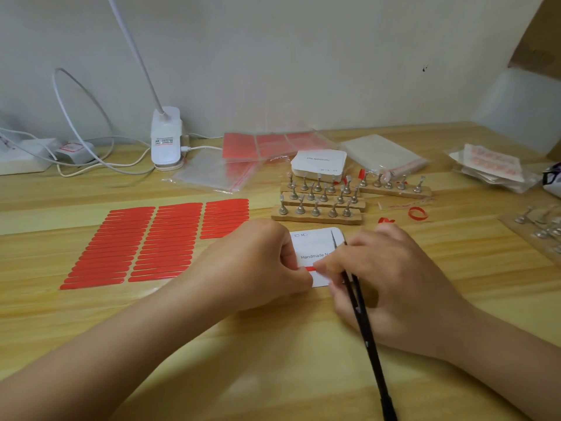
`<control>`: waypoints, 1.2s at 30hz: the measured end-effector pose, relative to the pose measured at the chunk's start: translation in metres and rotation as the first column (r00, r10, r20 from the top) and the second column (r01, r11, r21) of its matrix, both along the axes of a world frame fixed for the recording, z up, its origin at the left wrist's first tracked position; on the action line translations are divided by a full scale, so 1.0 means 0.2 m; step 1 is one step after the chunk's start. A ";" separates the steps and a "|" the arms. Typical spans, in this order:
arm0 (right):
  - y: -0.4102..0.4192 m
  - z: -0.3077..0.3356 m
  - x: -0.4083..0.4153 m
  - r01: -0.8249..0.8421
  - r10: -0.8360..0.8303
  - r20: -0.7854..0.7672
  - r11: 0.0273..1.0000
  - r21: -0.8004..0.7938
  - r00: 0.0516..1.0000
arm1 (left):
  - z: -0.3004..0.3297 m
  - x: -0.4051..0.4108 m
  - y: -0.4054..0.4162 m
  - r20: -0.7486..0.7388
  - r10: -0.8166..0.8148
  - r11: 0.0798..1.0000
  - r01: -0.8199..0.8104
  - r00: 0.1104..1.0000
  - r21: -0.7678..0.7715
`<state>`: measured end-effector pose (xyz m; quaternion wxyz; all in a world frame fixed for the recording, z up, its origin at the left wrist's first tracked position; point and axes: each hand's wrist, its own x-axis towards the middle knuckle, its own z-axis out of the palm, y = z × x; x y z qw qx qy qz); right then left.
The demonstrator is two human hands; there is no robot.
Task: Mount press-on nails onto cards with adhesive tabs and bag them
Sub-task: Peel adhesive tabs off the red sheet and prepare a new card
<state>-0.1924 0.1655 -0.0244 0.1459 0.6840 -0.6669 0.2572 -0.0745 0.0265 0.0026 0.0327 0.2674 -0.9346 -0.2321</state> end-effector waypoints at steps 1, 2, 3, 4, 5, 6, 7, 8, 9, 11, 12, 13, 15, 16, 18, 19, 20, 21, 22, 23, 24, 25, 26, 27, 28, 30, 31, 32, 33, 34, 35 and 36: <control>0.00 0.00 0.00 0.008 -0.008 0.003 1.000 -0.004 1.000 | 0.00 0.00 0.00 -0.003 -0.001 1.000 0.001 1.000 -0.002; 0.00 0.00 -0.01 0.027 -0.027 0.012 0.999 -0.024 1.000 | 0.00 0.00 0.00 -0.005 -0.001 1.000 0.001 1.000 -0.004; 0.01 0.00 -0.01 0.042 -0.041 0.015 0.998 -0.040 0.999 | 0.00 0.00 0.00 -0.006 0.001 1.000 -0.001 1.000 -0.002; 0.01 0.00 -0.02 0.052 -0.051 0.007 0.997 -0.053 0.999 | 0.00 0.00 0.00 -0.006 0.002 1.000 -0.002 1.000 0.001; 0.02 0.00 -0.02 0.053 -0.054 -0.012 0.996 -0.066 0.998 | 0.00 0.00 0.00 -0.005 0.002 1.000 -0.002 1.000 0.003; 0.02 0.00 -0.03 0.051 -0.054 -0.040 0.996 -0.076 0.998 | 0.00 0.00 0.00 -0.004 0.000 1.000 0.000 1.000 0.002; 0.03 0.01 -0.04 0.050 -0.056 -0.066 0.995 -0.083 0.996 | 0.00 0.00 0.00 -0.004 0.000 1.000 0.000 1.000 0.002; 0.03 0.01 -0.05 0.049 -0.057 -0.091 0.995 -0.088 0.994 | 0.00 0.00 0.00 -0.006 0.000 1.000 0.000 1.000 0.001; 0.04 0.01 -0.05 0.047 -0.058 -0.115 0.994 -0.094 0.992 | 0.00 0.00 0.00 -0.004 0.003 1.000 -0.003 1.000 0.002; 0.04 0.01 -0.07 0.043 -0.057 -0.141 0.994 -0.104 0.988 | 0.00 0.00 0.00 0.003 0.007 1.000 -0.007 1.000 0.008; 0.04 0.01 -0.07 0.040 -0.056 -0.147 0.993 -0.109 0.988 | 0.00 0.00 0.00 0.005 0.007 1.000 -0.007 1.000 0.013; 0.04 0.01 -0.07 0.036 -0.054 -0.155 0.992 -0.118 0.986 | 0.01 0.01 0.00 0.006 0.010 1.000 -0.010 1.000 0.018; 0.04 0.01 -0.08 0.026 -0.049 -0.173 0.991 -0.130 0.984 | 0.01 0.01 0.01 0.004 0.013 1.000 -0.013 1.000 0.018; 0.04 0.00 -0.08 0.024 -0.047 -0.178 0.991 -0.132 0.983 | 0.01 0.01 0.01 0.005 0.013 1.000 -0.013 1.000 0.011; 0.03 0.00 -0.08 0.030 -0.053 -0.165 0.990 -0.137 0.985 | 0.02 0.02 0.01 0.016 0.015 1.000 -0.015 1.000 -0.019; 0.03 0.00 -0.08 0.033 -0.054 -0.155 0.990 -0.140 0.986 | 0.02 0.02 0.02 0.023 0.015 0.999 -0.014 1.000 -0.037; 0.03 0.00 -0.08 0.033 -0.054 -0.146 0.990 -0.140 0.988 | 0.03 0.03 0.02 0.029 0.009 0.998 -0.007 1.000 -0.064; 0.03 0.00 -0.08 0.029 -0.048 -0.140 0.990 -0.136 0.989 | 0.03 0.04 0.02 0.028 -0.002 0.995 0.005 1.000 -0.104; 0.03 0.00 -0.08 0.024 -0.042 -0.136 0.991 -0.129 0.990 | 0.04 0.05 0.03 0.016 -0.033 0.986 0.035 0.999 -0.161; 0.03 0.00 -0.08 0.022 -0.038 -0.131 0.992 -0.122 0.991 | 0.04 0.07 0.04 -0.017 -0.082 0.974 0.077 0.996 -0.212; 0.03 0.00 -0.08 0.023 -0.038 -0.128 0.993 -0.116 0.991 | 0.04 0.07 0.05 -0.052 -0.144 0.959 0.126 0.988 -0.254; 0.03 0.00 -0.08 0.025 -0.039 -0.126 0.994 -0.110 0.991 | 0.04 0.07 0.06 -0.084 -0.210 0.943 0.179 0.974 -0.282; 0.03 0.00 -0.08 0.026 -0.039 -0.125 0.994 -0.105 0.991 | 0.03 0.07 0.08 -0.102 -0.269 0.924 0.227 0.958 -0.307; 0.03 0.00 -0.08 0.025 -0.037 -0.126 0.994 -0.103 0.991 | 0.01 0.07 0.10 -0.112 -0.316 0.909 0.267 0.942 -0.319; 0.03 0.00 -0.08 0.022 -0.035 -0.125 0.994 -0.103 0.992 | 0.00 0.06 0.11 -0.118 -0.342 0.899 0.288 0.932 -0.331; 0.03 0.00 -0.08 0.019 -0.032 -0.118 0.994 -0.109 0.993 | -0.02 0.06 0.13 -0.141 -0.388 0.881 0.323 0.911 -0.345; 0.03 0.00 -0.08 0.019 -0.032 -0.115 0.993 -0.114 0.993 | -0.03 0.06 0.13 -0.161 -0.398 0.877 0.323 0.903 -0.355; 0.03 0.00 -0.09 0.020 -0.034 -0.112 0.993 -0.118 0.993 | -0.03 0.05 0.12 -0.162 -0.397 0.877 0.321 0.904 -0.359; 0.03 0.00 -0.09 0.023 -0.036 -0.110 0.993 -0.118 0.993 | -0.04 0.05 0.11 -0.167 -0.401 0.872 0.319 0.901 -0.373; 0.03 0.00 -0.09 0.025 -0.038 -0.111 0.993 -0.115 0.993 | -0.04 0.05 0.11 -0.160 -0.403 0.869 0.322 0.901 -0.377; 0.03 -0.01 -0.09 0.028 -0.040 -0.113 0.993 -0.114 0.993 | -0.04 0.05 0.10 -0.152 -0.404 0.868 0.326 0.902 -0.376; 0.03 0.00 -0.09 0.029 -0.042 -0.113 0.993 -0.114 0.993 | -0.04 0.06 0.10 -0.141 -0.388 0.873 0.315 0.911 -0.372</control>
